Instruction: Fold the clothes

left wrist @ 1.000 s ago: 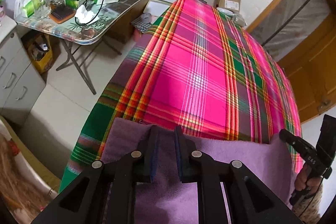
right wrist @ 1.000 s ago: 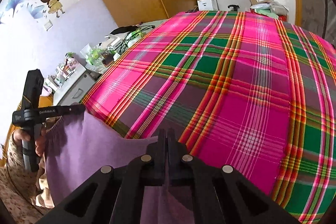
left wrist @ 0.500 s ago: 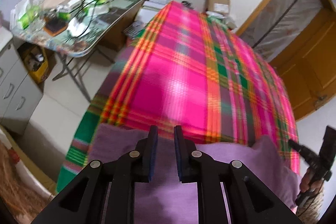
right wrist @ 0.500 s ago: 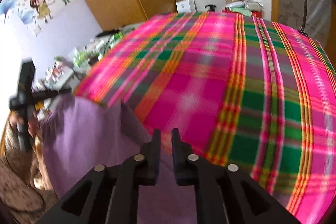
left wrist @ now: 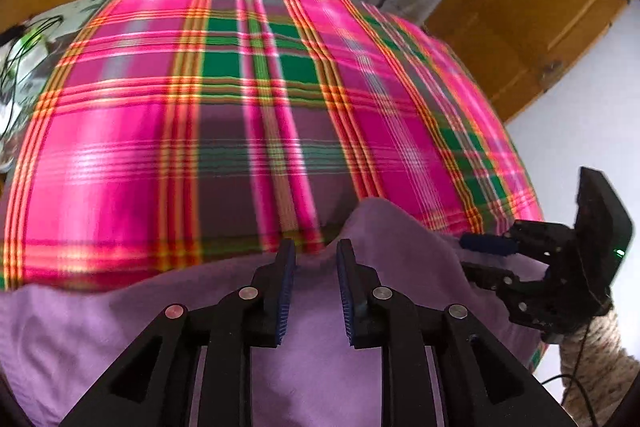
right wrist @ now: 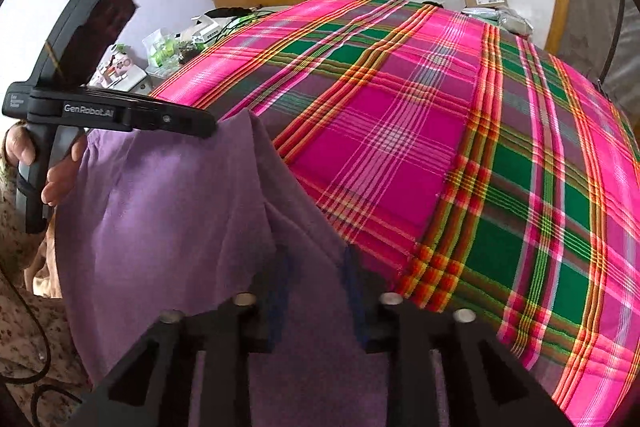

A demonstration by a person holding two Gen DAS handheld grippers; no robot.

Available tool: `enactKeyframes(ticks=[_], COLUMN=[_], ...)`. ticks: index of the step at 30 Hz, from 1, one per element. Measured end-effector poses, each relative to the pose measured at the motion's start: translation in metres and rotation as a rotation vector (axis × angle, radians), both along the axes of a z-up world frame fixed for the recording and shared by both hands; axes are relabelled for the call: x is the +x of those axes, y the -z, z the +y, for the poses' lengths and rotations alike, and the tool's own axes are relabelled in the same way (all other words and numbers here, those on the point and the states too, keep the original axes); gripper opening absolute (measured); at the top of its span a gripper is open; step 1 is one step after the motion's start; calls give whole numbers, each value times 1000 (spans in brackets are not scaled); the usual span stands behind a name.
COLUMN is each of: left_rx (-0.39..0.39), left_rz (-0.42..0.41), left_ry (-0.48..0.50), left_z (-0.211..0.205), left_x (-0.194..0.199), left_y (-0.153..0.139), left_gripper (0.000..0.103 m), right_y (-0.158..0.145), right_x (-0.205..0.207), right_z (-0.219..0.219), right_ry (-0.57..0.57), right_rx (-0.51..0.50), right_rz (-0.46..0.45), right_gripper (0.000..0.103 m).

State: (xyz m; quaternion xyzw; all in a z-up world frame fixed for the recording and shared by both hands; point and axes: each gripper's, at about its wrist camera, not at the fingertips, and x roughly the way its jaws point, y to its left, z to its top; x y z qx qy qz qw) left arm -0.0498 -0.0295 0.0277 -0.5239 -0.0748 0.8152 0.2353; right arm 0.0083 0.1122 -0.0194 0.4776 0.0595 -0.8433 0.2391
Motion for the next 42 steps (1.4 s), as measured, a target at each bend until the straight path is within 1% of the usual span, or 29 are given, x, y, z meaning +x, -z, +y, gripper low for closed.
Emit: enactKeyframes(ticks=[3, 5, 8, 10, 12, 16, 19, 23, 24, 25, 26, 29, 30, 33, 35, 38, 40, 42], left_rx=[0, 11, 46, 62, 74, 84, 84, 74, 69, 66, 70, 89, 95, 110, 109, 112, 120, 126], left_rz=[-28, -54, -86, -90, -93, -100, -90, -42, -23, -6, 2, 13, 17, 18, 21, 30, 27, 29], left_ry=[25, 32, 49, 47, 46, 40, 61, 114, 122, 126, 123, 103, 96, 72, 65, 62, 54, 46], left_z=[11, 16, 19, 17, 16, 19, 23, 32, 33, 34, 33, 28, 26, 22, 24, 25, 25, 25], left_x=[-8, -14, -20, -22, -23, -24, -23, -19, -18, -17, -18, -23, -24, -30, -31, -35, -37, -39], left_y=[5, 10, 14, 13, 13, 16, 16, 16, 14, 13, 12, 11, 11, 13, 15, 16, 16, 16], left_gripper=[22, 22, 22, 22, 22, 22, 22, 21, 12, 11, 10, 8, 8, 8, 8, 8, 8, 7], right_y=[-1, -4, -11, -15, -13, 2, 2, 2, 2, 2, 1, -1, 1, 5, 2, -5, -11, -18], right_x=[1, 4, 6, 6, 6, 0, 0, 2, 2, 2, 3, 3, 0, -3, -1, 8, 14, 25], right_z=[1, 6, 17, 25, 26, 23, 25, 28, 29, 30, 30, 32, 35, 42, 43, 53, 64, 80], right_ry=[4, 15, 76, 129, 132, 144, 161, 179, 185, 191, 200, 253, 274, 300, 288, 300, 342, 410], right_rx=[-12, -11, -19, -45, -50, -36, -55, -68, -73, -75, -71, -13, -6, -46, -41, -48, -39, -43], right_rz=[7, 28, 75, 84, 80, 39, 34, 38, 38, 42, 52, 97, 88, 56, 66, 71, 83, 97], right_gripper=[3, 2, 2, 1, 1, 2, 2, 2, 2, 2, 2, 0, 0, 0, 0, 1, 3, 4])
